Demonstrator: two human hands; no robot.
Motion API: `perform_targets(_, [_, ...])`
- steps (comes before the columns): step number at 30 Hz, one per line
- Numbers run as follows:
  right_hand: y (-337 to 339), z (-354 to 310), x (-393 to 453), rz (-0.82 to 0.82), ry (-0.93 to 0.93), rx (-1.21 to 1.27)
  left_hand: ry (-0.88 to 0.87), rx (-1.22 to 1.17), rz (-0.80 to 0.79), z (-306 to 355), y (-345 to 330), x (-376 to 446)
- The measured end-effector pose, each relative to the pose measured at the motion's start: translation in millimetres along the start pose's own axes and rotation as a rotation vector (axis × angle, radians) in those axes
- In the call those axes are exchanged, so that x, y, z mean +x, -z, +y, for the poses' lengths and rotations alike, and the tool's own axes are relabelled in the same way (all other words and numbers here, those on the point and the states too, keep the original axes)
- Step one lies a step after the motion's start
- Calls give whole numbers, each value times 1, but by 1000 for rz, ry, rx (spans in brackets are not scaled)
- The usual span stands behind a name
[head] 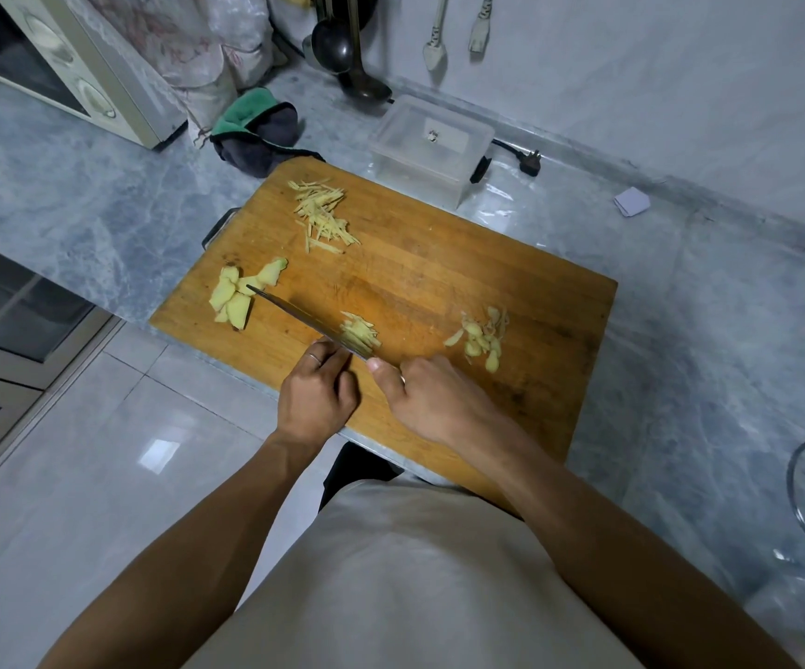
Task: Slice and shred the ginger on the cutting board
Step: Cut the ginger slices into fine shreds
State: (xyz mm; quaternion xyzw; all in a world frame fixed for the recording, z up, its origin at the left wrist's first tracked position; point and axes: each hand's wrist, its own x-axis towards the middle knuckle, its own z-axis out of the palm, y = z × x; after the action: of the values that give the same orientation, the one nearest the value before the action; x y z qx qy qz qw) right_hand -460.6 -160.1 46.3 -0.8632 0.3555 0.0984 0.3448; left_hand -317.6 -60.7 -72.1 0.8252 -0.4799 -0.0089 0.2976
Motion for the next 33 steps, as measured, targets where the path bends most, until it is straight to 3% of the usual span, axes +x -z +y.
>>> perform_targets(33, [-3,-9,4,-21,-11,-31,-9,-19,55,3,1,0])
